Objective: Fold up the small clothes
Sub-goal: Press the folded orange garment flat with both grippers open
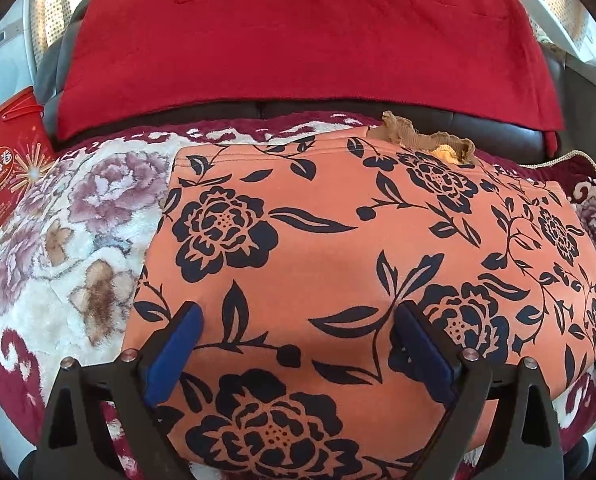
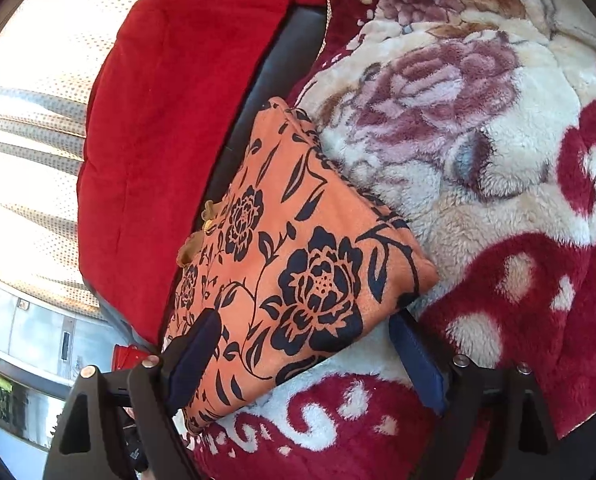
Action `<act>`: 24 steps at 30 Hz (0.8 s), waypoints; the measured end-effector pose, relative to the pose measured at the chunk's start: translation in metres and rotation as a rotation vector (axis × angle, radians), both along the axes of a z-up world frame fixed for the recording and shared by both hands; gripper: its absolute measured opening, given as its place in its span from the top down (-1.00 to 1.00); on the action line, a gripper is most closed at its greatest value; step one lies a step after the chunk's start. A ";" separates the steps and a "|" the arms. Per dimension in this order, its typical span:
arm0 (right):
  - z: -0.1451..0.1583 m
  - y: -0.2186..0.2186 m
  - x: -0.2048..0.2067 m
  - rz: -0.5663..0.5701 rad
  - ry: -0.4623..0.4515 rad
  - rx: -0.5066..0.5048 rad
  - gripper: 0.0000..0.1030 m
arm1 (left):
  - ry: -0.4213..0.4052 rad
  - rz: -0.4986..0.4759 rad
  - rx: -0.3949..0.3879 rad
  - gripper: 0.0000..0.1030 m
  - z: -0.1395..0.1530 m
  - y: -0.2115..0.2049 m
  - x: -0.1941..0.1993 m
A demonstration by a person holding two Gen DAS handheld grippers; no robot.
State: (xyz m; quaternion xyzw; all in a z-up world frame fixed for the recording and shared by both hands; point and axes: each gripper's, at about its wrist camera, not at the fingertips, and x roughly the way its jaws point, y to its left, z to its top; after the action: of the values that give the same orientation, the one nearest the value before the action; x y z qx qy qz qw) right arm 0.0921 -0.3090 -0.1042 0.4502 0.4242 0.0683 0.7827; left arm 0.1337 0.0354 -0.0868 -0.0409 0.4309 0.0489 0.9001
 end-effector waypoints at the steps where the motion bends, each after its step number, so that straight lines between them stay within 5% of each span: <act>1: -0.001 0.000 0.000 0.001 0.000 -0.001 -0.72 | -0.002 0.002 0.001 -0.88 0.000 0.000 0.000; 16: -0.008 0.006 -0.005 0.013 -0.006 -0.023 -0.70 | -0.079 0.000 0.020 -1.00 -0.007 0.000 -0.008; 24: -0.010 0.009 -0.003 0.018 -0.007 -0.036 -0.70 | -0.057 0.008 0.009 -1.00 -0.007 0.000 -0.005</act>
State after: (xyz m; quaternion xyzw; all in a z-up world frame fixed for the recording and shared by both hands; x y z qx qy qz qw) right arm 0.0893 -0.3002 -0.1142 0.4318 0.4268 0.0694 0.7916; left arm 0.1282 0.0358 -0.0934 -0.0398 0.4047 0.0533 0.9120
